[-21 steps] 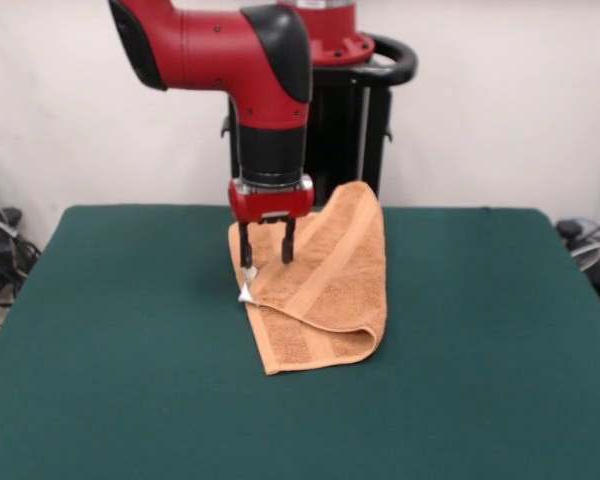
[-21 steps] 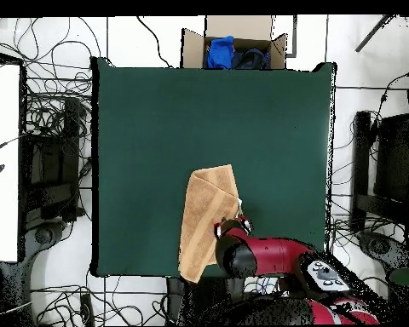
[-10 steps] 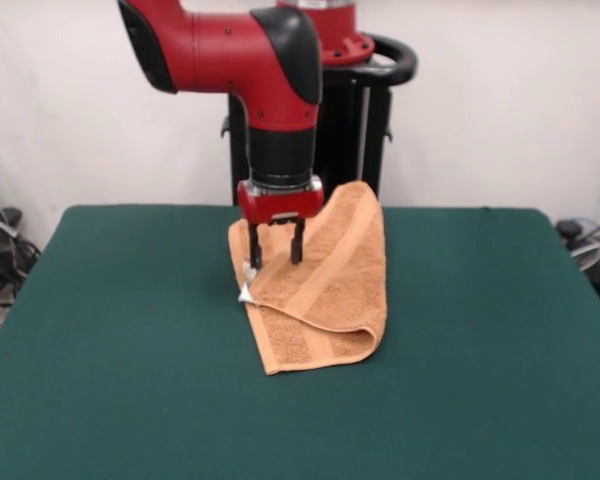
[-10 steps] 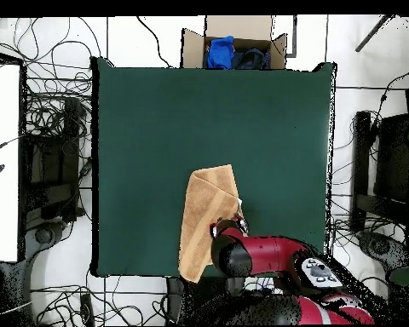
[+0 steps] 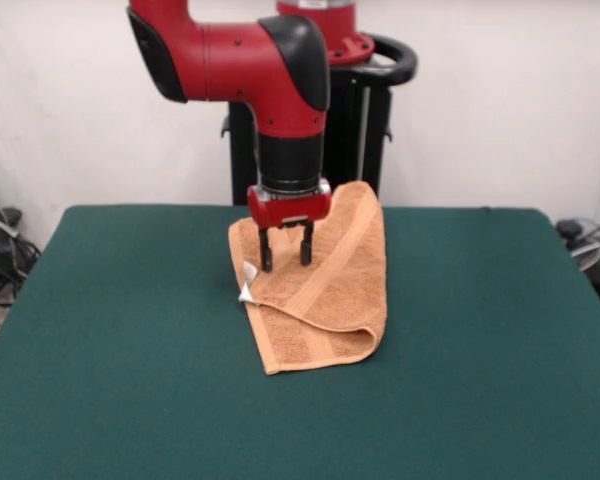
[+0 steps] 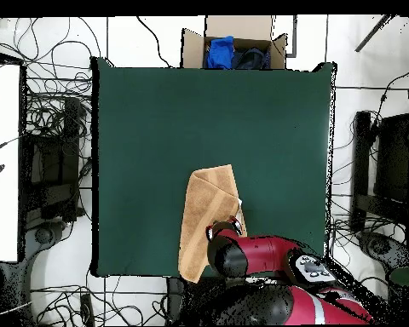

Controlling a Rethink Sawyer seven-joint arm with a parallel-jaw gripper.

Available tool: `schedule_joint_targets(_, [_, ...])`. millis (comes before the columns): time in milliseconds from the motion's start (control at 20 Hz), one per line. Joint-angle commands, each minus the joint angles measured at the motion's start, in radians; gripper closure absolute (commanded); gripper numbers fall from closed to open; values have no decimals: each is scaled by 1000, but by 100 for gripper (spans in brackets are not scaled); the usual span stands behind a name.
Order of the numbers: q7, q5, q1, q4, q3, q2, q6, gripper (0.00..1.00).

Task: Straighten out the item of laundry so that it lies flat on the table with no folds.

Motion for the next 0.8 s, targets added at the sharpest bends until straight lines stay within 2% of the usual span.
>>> schedule_joint_targets(50, [143,11,13,-119,-1,38,-42,0])
schedule_joint_targets(800, [86,-16,-60,-114,61,-10,42,0])
